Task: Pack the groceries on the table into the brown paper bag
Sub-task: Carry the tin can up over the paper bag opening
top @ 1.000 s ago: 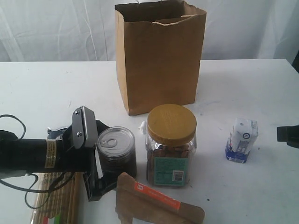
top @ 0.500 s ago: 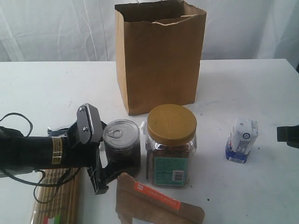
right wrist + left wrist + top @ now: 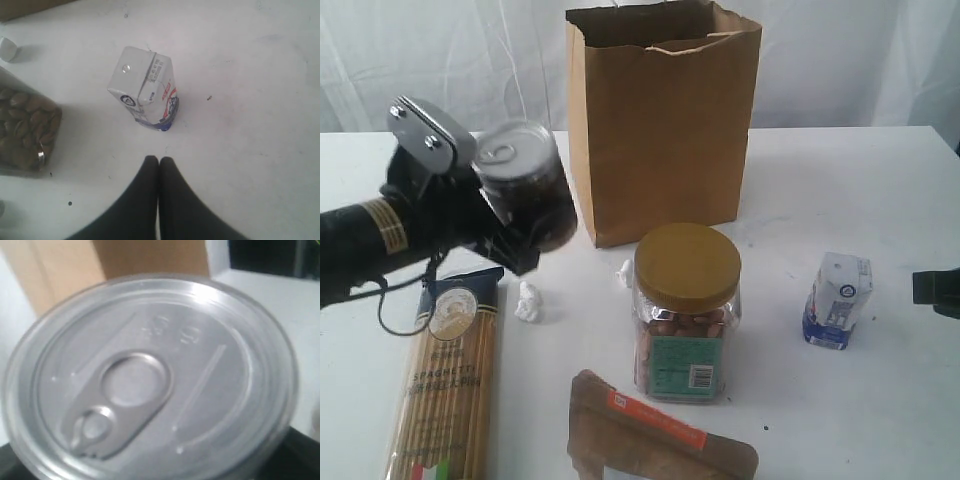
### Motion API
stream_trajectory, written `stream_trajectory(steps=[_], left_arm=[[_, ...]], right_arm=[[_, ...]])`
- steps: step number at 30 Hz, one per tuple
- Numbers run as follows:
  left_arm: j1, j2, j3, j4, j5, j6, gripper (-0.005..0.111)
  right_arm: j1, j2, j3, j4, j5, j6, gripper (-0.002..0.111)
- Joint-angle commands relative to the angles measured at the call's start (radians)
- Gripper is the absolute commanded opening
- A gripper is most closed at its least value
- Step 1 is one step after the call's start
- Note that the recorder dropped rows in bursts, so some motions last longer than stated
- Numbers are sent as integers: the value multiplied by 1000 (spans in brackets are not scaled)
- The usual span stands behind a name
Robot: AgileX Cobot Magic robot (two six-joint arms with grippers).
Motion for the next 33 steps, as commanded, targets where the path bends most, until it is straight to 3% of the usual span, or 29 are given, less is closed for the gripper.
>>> stream_trajectory(steps=[1,3,9,13,17,19,21,25,29,33], left_arm=[[-3,-139,-22,-369,-51,4,0],[13,-156,-75,-422,-53,4,0],[82,-96,-360,-142,-47,-51,0],[135,13,-556,-126,-13,-290,0],[230,160,-718,-25,-208,-674,0],[269,225,-779,38,-302,-790,0],[294,299,-845,132,-302,-873,0],[288,427,-996,381,-302,-927,0],[254,496,-1140,420,-302,-923,0],[252,555,-1206,526,-302,-946,0]], right_arm=[[-5,-5,8,3,-1,-6,0],[-5,-5,8,3,-3,-6,0],[-5,-5,8,3,-3,-6,0],[-5,-5,8,3,-3,-6,0],[-5,-5,8,3,13,-6,0],[-5,-5,8,3,23,-6,0],[-5,-5,8,3,28,-6,0],[-5,-5,8,3,28,-6,0],[-5,-5,8,3,28,-4,0],[-5,-5,8,7,28,6,0]])
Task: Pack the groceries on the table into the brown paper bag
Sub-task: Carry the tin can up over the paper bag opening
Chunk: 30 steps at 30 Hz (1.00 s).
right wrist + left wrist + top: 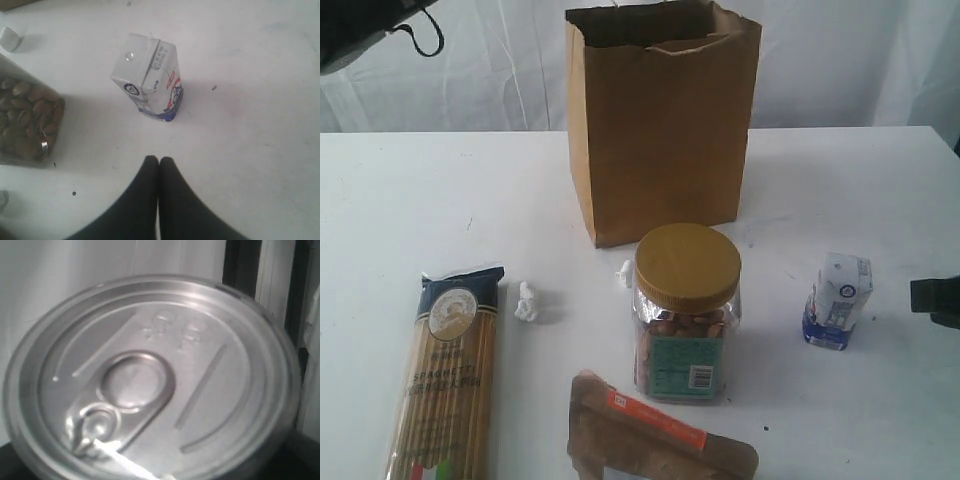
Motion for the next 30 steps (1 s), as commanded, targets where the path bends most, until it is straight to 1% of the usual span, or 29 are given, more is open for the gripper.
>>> stream_trajectory(steps=[1,4,7,15,19,24,27,30], left_arm=[[-3,32,-54,110,-47,-30,0],[-3,56,-56,109,-47,-30,0],[-3,79,-61,44,-47,-30,0],[-22,79,-61,24,-47,-58,0],[-22,79,-61,50,-47,-109,0],[-10,79,-61,194,-47,-180,0],[-11,79,-61,184,-47,-188,0],[-13,71,-61,131,-47,-181,0]], right_arm=[[-5,-5,3,7,1,4,0],[-5,-5,3,7,1,4,0],[-5,-5,3,7,1,4,0],[-5,-5,3,7,10,4,0],[-5,-5,3,5,8,4,0],[-5,-5,3,5,8,4,0],[-5,-5,3,5,8,4,0],[-5,-5,3,5,8,4,0]])
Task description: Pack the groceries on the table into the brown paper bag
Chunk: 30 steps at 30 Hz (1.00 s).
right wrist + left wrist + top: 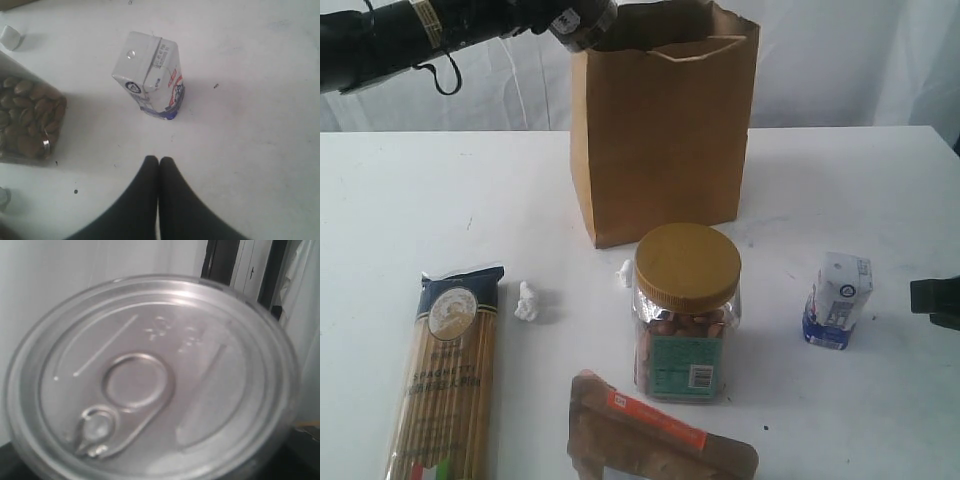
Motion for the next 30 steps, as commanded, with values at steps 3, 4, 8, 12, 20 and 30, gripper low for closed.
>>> stream_trajectory(steps=[3,4,8,12,20,30], left_arm=[[1,-42,-13,-88,-38,-10,0],[1,-47,-13,-90,-38,-10,0],[1,-68,-13,-90,-38,-21,0],[6,-88,-13,-57,-38,-29,0],[12,-129,-12,53,-38,-66,0],[12,-131,-12,58,-38,-62,0]], right_arm=[[-5,-5,3,3,3,4,0],[-5,-5,3,3,3,4,0],[-5,-5,3,5,11,4,0],[-5,-5,3,5,10,10,0],[-5,-5,3,5,21,10,0],[-5,-5,3,5,44,12,0]])
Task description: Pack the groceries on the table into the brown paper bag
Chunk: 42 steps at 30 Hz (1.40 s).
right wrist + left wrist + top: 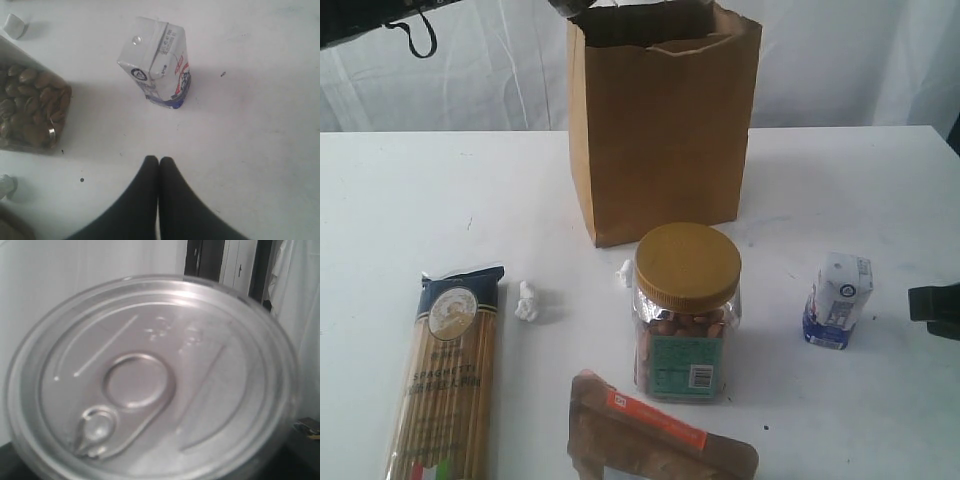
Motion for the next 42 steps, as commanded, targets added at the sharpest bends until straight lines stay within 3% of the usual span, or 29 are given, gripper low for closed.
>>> stream_trajectory(steps=[1,7,13,16,27,42], left_arm=[[2,-28,-11,-21,-28,0,0],[48,-29,-11,-28,-28,55,0],[143,-23,-11,-279,-28,106,0],[141,-4,-27,-394,-28,72,0],[93,156,-210,-308,-28,-132,0],[3,189,-234,-252,-28,-141,0]], right_arm=[[-5,-5,3,5,10,4,0],[-5,-5,3,3,12,4,0],[-5,-5,3,3,14,4,0],[-5,-5,3,3,14,4,0],[-5,-5,5,3,14,4,0],[-5,-5,96,3,-14,4,0]])
